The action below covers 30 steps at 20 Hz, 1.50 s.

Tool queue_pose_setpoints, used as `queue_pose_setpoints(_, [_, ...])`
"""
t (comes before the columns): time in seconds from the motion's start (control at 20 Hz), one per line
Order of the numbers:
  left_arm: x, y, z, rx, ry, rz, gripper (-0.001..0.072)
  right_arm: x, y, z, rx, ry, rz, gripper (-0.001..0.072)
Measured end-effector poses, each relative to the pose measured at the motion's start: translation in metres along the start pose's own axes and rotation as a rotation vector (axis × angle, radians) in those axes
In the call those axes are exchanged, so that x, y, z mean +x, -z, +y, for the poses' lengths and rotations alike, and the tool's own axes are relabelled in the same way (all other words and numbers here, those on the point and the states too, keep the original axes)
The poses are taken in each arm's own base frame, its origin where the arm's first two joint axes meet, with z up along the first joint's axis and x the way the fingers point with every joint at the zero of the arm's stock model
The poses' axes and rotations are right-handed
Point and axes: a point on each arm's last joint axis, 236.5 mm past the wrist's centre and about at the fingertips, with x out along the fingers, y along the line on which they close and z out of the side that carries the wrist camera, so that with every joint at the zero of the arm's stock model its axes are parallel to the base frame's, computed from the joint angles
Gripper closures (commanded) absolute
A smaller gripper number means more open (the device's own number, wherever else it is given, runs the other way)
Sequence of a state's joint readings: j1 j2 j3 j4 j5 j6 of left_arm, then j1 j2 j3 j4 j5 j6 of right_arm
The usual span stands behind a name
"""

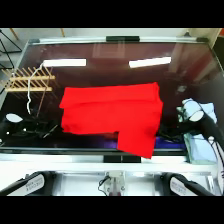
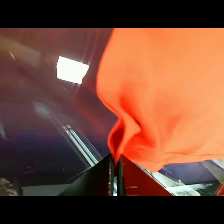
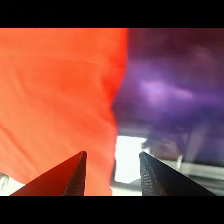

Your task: Fold the shirts.

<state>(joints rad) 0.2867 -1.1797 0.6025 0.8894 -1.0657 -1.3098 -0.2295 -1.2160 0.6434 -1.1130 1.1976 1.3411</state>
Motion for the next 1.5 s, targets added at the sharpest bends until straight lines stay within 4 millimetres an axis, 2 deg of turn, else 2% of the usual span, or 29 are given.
queue_pose_setpoints(0.05, [0.0, 0.001, 0.0, 0.0, 0.0, 0.002, 0.0676, 0.005, 0.001, 0.003, -0.008, -0.004, -0.001, 0.0275])
queue_pose_setpoints(0.1, [0.0, 0.001, -0.001, 0.001, 0.001, 0.001, 0.0676, 0.008, 0.001, 0.006, -0.02, -0.002, -0.005, 0.0328])
queue_pose_setpoints(0.15, [-0.001, 0.001, -0.001, 0.001, 0.001, 0.002, 0.0676, 0.012, 0.001, 0.01, -0.034, 0.002, -0.011, 0.047])
queue_pose_setpoints(0.2, [-0.001, 0.001, -0.001, 0.002, 0.002, 0.003, 0.0676, 0.015, -0.002, 0.012, -0.041, 0.01, -0.025, 0.0525])
queue_pose_setpoints(0.25, [-0.001, 0.001, -0.001, 0.001, 0.002, 0.004, 0.0676, 0.018, -0.004, 0.014, -0.048, 0.016, -0.037, 0.0539])
queue_pose_setpoints(0.3, [-0.001, 0.001, -0.001, 0.001, 0.002, 0.003, 0.0676, 0.019, -0.006, 0.016, -0.044, 0.018, -0.048, 0.0627])
queue_pose_setpoints(0.45, [-0.005, 0.0, -0.004, 0.025, 0.009, 0.007, 0.0677, 0.015, -0.013, 0.021, -0.072, 0.029, -0.069, 0.0647])
queue_pose_setpoints(0.6, [-0.026, -0.017, -0.017, 0.099, 0.026, -0.022, 0.0681, -0.013, -0.024, 0.04, -0.159, 0.022, -0.088, 0.0648])
queue_pose_setpoints(0.8, [-0.057, -0.057, -0.045, 0.196, 0.038, -0.1, 0.068, -0.067, -0.081, 0.075, -0.21, -0.001, -0.263, 0.0648])
queue_pose_setpoints(0.9, [-0.064, -0.082, -0.059, 0.23, 0.041, -0.124, 0.068, -0.086, -0.118, 0.092, -0.215, -0.022, -0.345, 0.0648])
queue_pose_setpoints(1.0, [-0.067, -0.11, -0.071, 0.24, 0.045, -0.149, 0.0679, -0.098, -0.156, 0.102, -0.206, -0.036, -0.4, 0.0648])
queue_pose_setpoints(1.15, [-0.068, -0.159, -0.085, 0.215, 0.054, -0.19, 0.0679, -0.103, -0.213, 0.109, -0.174, -0.054, -0.471, 0.0648])
queue_pose_setpoints(1.25, [-0.061, -0.185, -0.089, 0.182, 0.06, -0.198, 0.0678, -0.101, -0.245, 0.111, -0.145, -0.071, -0.51, 0.0648])
queue_pose_setpoints(1.35, [-0.046, -0.202, -0.092, 0.159, 0.065, -0.188, 0.0679, -0.095, -0.273, 0.115, -0.105, -0.113, -0.545, 0.0648])
queue_pose_setpoints(1.5, [-0.013, -0.213, -0.089, 0.131, 0.062, -0.152, 0.0677, -0.079, -0.3, 0.116, -0.05, -0.16, -0.568, 0.0647])
